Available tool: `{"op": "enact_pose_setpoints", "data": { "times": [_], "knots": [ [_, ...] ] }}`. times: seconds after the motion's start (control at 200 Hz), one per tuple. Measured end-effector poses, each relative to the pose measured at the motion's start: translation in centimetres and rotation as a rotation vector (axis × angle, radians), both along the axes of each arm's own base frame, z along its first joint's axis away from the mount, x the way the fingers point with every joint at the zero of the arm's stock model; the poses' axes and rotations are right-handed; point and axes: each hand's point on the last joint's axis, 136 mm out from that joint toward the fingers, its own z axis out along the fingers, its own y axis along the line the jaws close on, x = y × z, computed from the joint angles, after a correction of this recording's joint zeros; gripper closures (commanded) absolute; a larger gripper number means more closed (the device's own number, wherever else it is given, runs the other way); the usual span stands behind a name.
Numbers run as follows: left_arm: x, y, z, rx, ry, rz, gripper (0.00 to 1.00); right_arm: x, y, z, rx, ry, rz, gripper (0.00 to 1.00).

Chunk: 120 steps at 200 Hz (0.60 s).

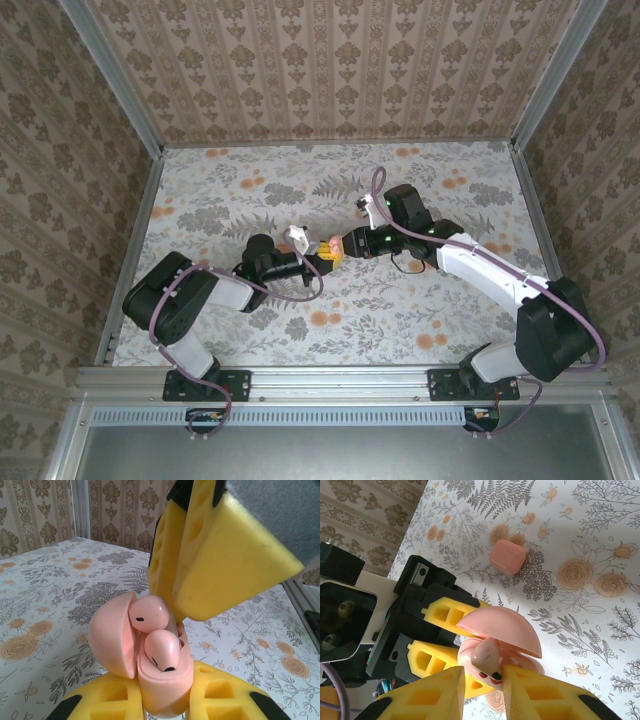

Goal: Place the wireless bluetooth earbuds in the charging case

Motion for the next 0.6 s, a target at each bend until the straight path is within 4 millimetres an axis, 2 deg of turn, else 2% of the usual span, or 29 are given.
{"op": "enact_pose_setpoints", "data": {
  "times": [0.6],
  "knots": [
    [0.17,0.14,-0.52,0.018,0.017,0.012,0.90,0.11,0.04,-0.76,-0.046,0.089,-0.188,0.84]
  ]
}}
